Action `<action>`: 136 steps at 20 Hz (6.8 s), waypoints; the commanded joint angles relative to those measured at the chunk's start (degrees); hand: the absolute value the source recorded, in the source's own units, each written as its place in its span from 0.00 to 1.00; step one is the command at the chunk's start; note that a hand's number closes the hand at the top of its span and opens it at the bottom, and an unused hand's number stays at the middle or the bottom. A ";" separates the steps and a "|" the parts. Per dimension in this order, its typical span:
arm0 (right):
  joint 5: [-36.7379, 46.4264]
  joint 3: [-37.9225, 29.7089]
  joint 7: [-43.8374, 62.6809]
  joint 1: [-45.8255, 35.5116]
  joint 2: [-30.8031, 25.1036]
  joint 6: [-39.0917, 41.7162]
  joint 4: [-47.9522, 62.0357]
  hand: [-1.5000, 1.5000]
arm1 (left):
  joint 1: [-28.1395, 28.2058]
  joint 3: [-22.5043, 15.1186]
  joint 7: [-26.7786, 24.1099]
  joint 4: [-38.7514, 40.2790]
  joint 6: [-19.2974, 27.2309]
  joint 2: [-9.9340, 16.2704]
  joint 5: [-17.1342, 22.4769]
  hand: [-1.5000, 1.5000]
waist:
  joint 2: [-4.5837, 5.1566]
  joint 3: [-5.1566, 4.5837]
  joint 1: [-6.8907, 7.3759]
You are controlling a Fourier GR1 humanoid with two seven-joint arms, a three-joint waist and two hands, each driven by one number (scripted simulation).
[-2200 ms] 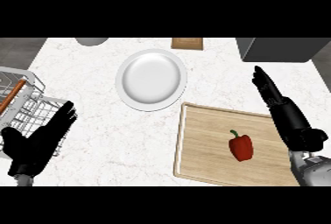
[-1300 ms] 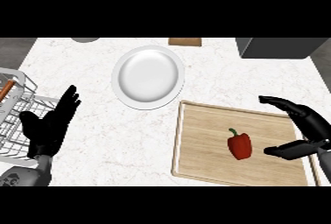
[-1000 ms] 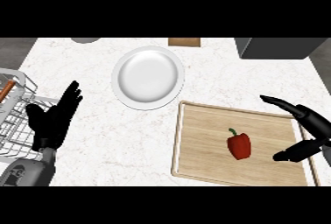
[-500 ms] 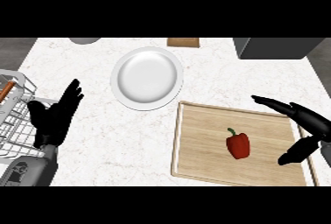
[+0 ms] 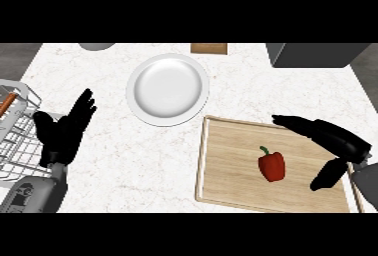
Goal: Pick the bell pepper from the tray and place it in the plate
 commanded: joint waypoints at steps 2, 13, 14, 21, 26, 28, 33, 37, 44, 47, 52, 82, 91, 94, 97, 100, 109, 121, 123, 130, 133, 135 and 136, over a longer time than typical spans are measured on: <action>7.64 2.87 4.17 -0.15 2.56 -0.62 0.32 0.00 | 1.42 0.00 0.58 -2.86 1.41 -1.45 -2.18 0.50 | -0.02 0.09 0.32; 14.86 -1.47 8.97 -1.77 8.49 7.98 -2.41 0.00 | 1.13 3.98 0.21 -0.43 -3.59 -3.51 -4.71 0.50 | 0.00 0.09 0.12; 17.41 -0.23 4.55 -4.89 8.74 3.14 7.19 0.00 | -0.46 4.77 -1.93 2.66 -4.12 -3.33 -3.55 0.50 | 0.13 0.10 0.39; 24.45 -0.92 6.59 -4.11 14.63 0.77 8.29 0.00 | 2.14 5.53 -0.37 -1.15 -4.47 -4.77 -6.79 0.50 | 0.06 0.09 0.26; 27.61 -1.25 5.82 -2.15 13.74 4.42 3.34 0.00 | 4.11 7.75 0.71 -3.04 -6.51 -5.02 -6.27 0.50 | -0.01 0.08 0.14; 28.96 1.94 6.09 -1.77 14.81 5.63 3.82 1.00 | 0.77 7.24 2.41 -2.05 -5.92 -5.02 -6.87 0.50 | 0.03 0.08 0.10; 29.90 2.64 -0.01 -1.99 14.96 3.87 5.19 1.00 | 1.73 8.03 -5.10 3.76 -6.79 -6.40 -7.63 0.50 | 0.15 0.07 0.15; 27.88 -0.36 -1.06 0.87 13.20 5.98 0.52 1.00 | 0.59 8.93 -0.29 0.14 -7.03 -4.97 -7.43 0.50 | -0.02 0.08 -0.10; 31.70 -0.71 12.43 -0.79 26.92 -3.58 -2.89 1.00 | 0.89 9.12 2.06 -2.69 -7.62 -4.86 -6.63 0.50 | -0.14 0.06 0.11; 33.63 3.18 26.32 -5.78 36.99 -5.35 -2.04 1.00 | 1.01 6.43 1.42 -2.21 -7.43 -6.84 -7.77 0.50 | 0.14 0.00 3.42; 32.55 4.38 38.54 -12.46 37.50 -14.49 -3.35 1.00 | -0.86 4.61 1.66 -1.87 -8.75 -7.32 -8.09 0.50 | 0.32 0.13 7.12; 30.63 16.49 89.93 -41.85 37.71 -59.72 30.33 1.00 | -4.15 4.95 -1.47 3.24 -7.94 -8.50 -9.66 0.50 | 1.51 0.01 5.99; 8.39 13.63 74.52 -41.12 37.73 -56.65 32.90 0.00 | -3.06 6.35 -2.48 3.13 -9.43 -7.36 -8.50 0.50 | 1.74 0.12 6.45; 6.44 13.80 66.51 -39.73 37.73 -61.26 35.32 0.00 | -2.91 5.52 0.92 0.35 -6.99 -8.86 -9.26 0.50 | 1.27 0.17 5.07; 7.73 14.94 61.77 -42.05 37.73 -66.65 36.68 0.00 | -5.93 6.86 1.52 2.83 -7.57 -7.45 -9.15 0.50 | 1.56 0.15 5.12; 4.93 14.13 57.04 -43.31 37.73 -70.45 30.29 0.00 | -3.06 6.07 1.49 0.21 -8.70 -7.40 -8.60 0.50 | 1.05 0.21 5.42; -14.99 12.57 53.67 -40.63 37.72 -74.89 17.04 0.00 | -3.67 7.61 -1.74 4.78 -8.42 -6.74 -9.64 0.50 | 0.94 0.12 3.67; -37.51 10.77 22.40 -32.87 37.73 -66.80 23.14 0.00 | -1.06 7.31 -0.23 0.81 -6.36 -8.29 -11.30 0.50 | 0.48 0.11 1.90; -37.82 8.26 17.79 -32.97 37.73 -64.54 26.56 0.00 | 0.54 9.92 -1.86 1.44 -9.34 -6.26 -8.84 0.50 | 0.43 0.10 1.62; -34.22 1.92 16.74 -32.80 37.46 -60.60 29.17 0.00 | 0.73 10.03 -1.23 1.79 -8.70 -8.01 -10.03 0.50 | 0.09 0.08 0.30; -32.92 3.05 15.70 -29.53 37.71 -59.96 28.71 0.00 | 4.71 9.20 -0.15 -4.03 -8.35 -8.40 -10.45 0.50 | -0.01 0.09 0.49; -31.01 2.47 19.78 -29.49 35.36 -58.49 26.22 0.00 | 2.30 10.76 -2.18 1.59 -9.50 -7.76 -10.46 0.50 | -0.01 0.07 0.10; -29.70 1.23 20.29 -32.11 37.41 -60.97 28.37 0.00 | 0.44 12.12 -1.21 1.79 -10.09 -7.23 -9.21 0.50 | 0.04 0.07 0.24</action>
